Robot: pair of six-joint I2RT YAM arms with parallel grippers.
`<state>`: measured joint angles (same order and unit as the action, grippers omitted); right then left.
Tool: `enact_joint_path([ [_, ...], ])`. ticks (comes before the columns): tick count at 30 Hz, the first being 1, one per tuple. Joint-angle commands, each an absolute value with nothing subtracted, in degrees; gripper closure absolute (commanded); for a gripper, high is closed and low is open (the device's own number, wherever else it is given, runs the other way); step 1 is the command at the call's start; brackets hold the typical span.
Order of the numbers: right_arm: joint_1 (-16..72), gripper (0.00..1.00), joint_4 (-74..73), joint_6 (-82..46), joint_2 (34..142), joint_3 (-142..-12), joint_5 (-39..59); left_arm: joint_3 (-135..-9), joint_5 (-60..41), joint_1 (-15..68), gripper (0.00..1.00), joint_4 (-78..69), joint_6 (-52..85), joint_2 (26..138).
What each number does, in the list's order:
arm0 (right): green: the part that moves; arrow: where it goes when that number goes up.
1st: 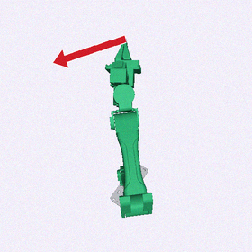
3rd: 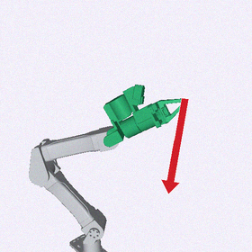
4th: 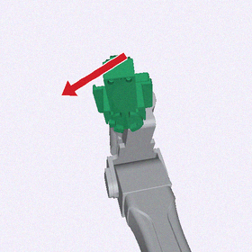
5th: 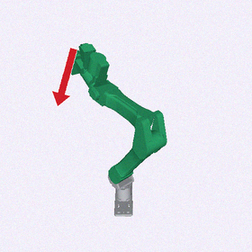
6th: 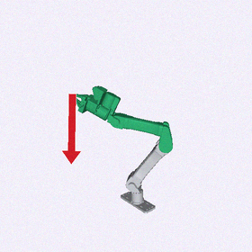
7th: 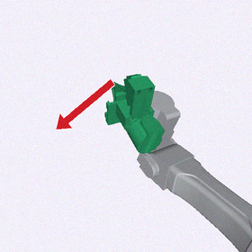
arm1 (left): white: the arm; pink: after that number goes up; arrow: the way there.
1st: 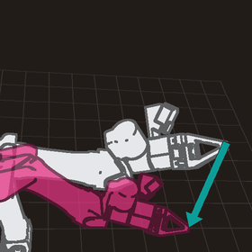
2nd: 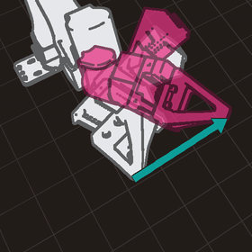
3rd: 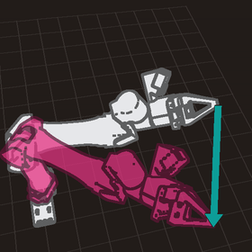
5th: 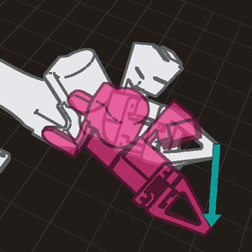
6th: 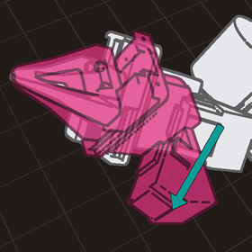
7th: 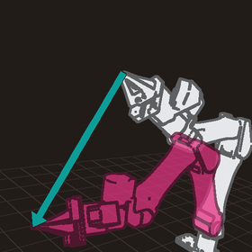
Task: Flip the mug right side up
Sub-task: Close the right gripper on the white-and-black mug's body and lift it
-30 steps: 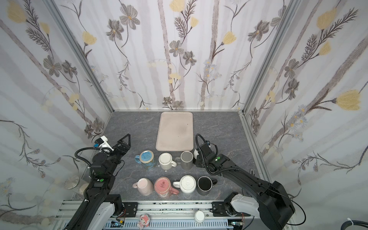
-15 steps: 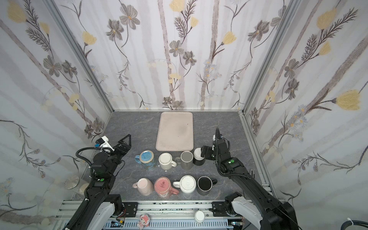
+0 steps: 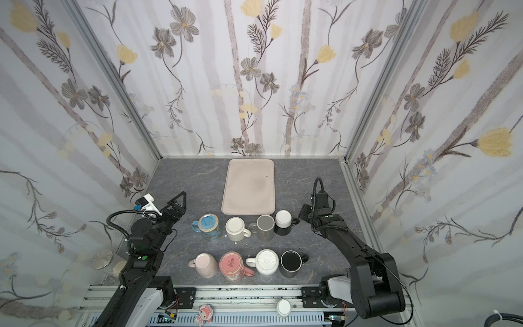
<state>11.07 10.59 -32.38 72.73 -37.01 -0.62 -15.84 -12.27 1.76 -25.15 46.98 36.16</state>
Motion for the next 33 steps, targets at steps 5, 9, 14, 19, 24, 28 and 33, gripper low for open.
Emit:
enact_joint_path([
  [5,14.7,0.37,11.7,-30.5,75.0,-37.7,-6.7,-15.0,-13.4,1.8,0.0,-28.5,47.8,36.6],
  [9,16.0,0.43,13.0,-30.5,76.3,-38.4,-8.1,-14.6,-13.8,1.7,0.0,-28.7,47.9,36.5],
  [14,19.2,0.48,15.7,-31.4,75.3,-37.7,-10.4,-14.5,-13.8,1.8,0.0,-28.6,47.7,36.0],
  [19,21.8,0.51,18.5,-33.1,73.4,-35.4,-10.4,-14.1,-13.5,1.8,0.0,-28.5,47.5,35.7],
  [24,24.9,0.52,22.2,-34.2,70.6,-34.0,-10.8,-13.7,-13.1,1.7,0.0,-28.3,47.5,35.7],
  [28,28.1,0.52,25.4,-35.3,68.0,-34.1,-10.8,-13.6,-12.8,1.7,0.0,-28.4,47.5,35.9],
  [33,30.9,0.46,30.6,-36.1,63.4,-36.5,-15.2,-13.6,-12.7,1.8,0.0,-28.6,47.5,36.8],
])
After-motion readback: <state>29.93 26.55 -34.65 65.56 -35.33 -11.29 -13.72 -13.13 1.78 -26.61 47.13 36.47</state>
